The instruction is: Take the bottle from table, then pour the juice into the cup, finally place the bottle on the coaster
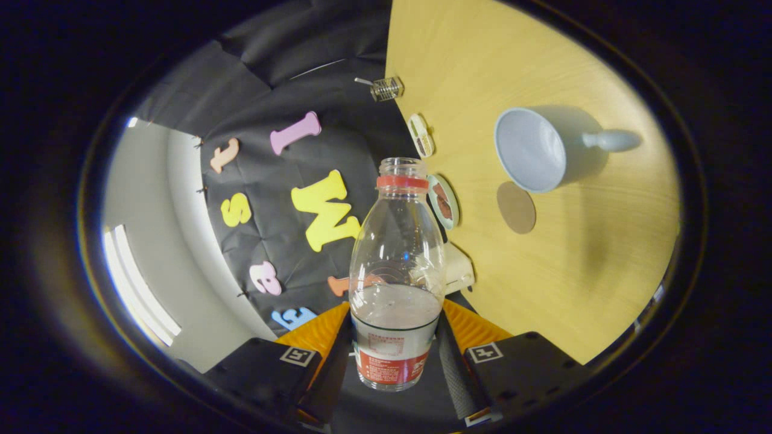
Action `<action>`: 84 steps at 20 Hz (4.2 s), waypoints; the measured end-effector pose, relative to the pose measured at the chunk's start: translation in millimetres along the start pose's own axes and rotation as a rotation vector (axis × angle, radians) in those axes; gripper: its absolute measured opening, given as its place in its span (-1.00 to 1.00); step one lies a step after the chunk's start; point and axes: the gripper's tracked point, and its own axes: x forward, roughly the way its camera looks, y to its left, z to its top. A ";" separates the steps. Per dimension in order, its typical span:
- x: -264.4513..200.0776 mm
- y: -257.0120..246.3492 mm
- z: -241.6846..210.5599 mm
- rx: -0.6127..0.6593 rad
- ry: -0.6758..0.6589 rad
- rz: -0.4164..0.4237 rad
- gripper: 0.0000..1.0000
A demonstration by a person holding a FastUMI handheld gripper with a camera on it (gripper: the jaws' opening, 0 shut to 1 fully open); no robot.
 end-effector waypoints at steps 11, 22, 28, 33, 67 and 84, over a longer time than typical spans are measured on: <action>-12.8 29.1 22.6 -0.565 -0.109 0.012 0.54; -2.6 56.4 15.9 -1.165 -0.156 -0.022 0.56; 9.5 58.2 12.4 -1.490 -0.203 -0.071 0.57; 34.0 31.1 18.4 -1.723 -0.270 -0.142 0.58; 125.4 -99.7 30.8 -1.843 -0.242 -0.296 1.00; 11.3 0.3 5.6 -1.733 -0.141 -0.193 1.00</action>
